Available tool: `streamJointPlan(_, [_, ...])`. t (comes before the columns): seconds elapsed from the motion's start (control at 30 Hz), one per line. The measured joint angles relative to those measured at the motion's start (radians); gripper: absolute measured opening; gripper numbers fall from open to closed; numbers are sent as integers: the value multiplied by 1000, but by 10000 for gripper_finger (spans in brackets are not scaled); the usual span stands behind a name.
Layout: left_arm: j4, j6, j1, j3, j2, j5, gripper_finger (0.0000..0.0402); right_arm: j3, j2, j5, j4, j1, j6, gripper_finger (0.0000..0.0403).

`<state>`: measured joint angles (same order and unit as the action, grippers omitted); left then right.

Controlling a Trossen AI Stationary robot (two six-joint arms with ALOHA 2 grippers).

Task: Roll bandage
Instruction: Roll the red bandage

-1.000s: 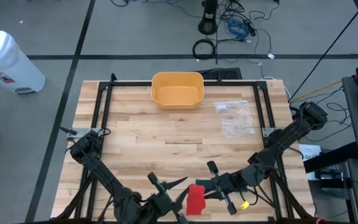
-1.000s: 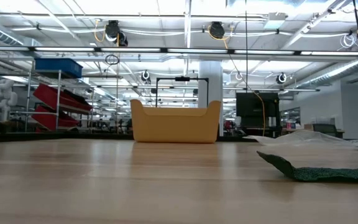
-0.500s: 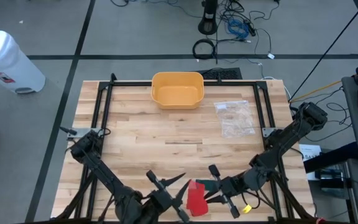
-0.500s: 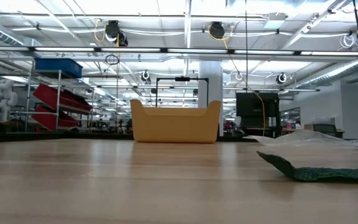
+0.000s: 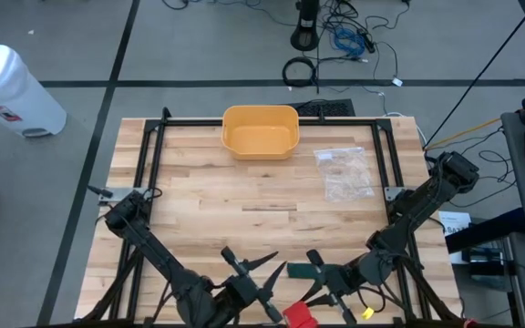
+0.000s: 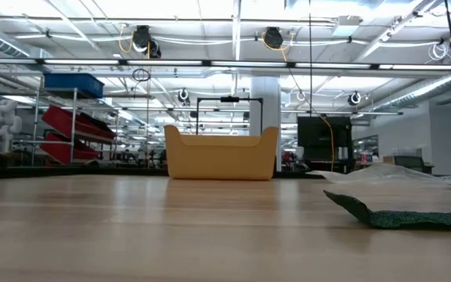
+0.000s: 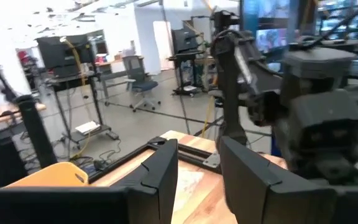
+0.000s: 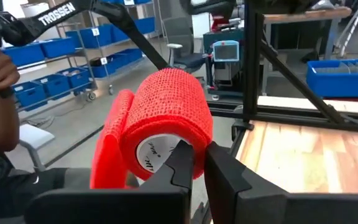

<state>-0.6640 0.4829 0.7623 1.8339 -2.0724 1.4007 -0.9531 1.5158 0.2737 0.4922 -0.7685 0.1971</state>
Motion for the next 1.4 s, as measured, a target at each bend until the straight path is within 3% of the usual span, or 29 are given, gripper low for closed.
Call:
streamJointPlan(0.13, [4, 45, 40, 0, 0, -60, 126, 0, 0, 10, 5, 0, -19, 18])
streamJointPlan(0.27, [69, 50, 85, 0, 0, -183, 126, 0, 0, 13, 5, 2, -21, 18])
streamJointPlan(0.4, [222, 51, 112, 0, 0, -282, 126, 0, 0, 13, 5, 5, -21, 18])
streamJointPlan(0.57, [461, 57, 128, 0, 0, -332, 126, 0, 0, 13, 10, 15, 10, 18])
streamJointPlan(0.83, [490, 284, 153, 0, -11, -427, 126, 0, -1, 17, 37, 37, 53, 18])
streamJointPlan(1.07, [494, 364, 168, 0, -29, -382, 136, -1, -2, 17, 66, 68, 59, 18])
streamJointPlan(1.23, [523, 387, 175, -1, -38, -375, 188, -1, -2, 17, 65, 91, 63, 18])
streamJointPlan(1.4, [628, 415, 173, -1, -43, -254, 227, -1, -5, 11, 63, 116, 72, 18])
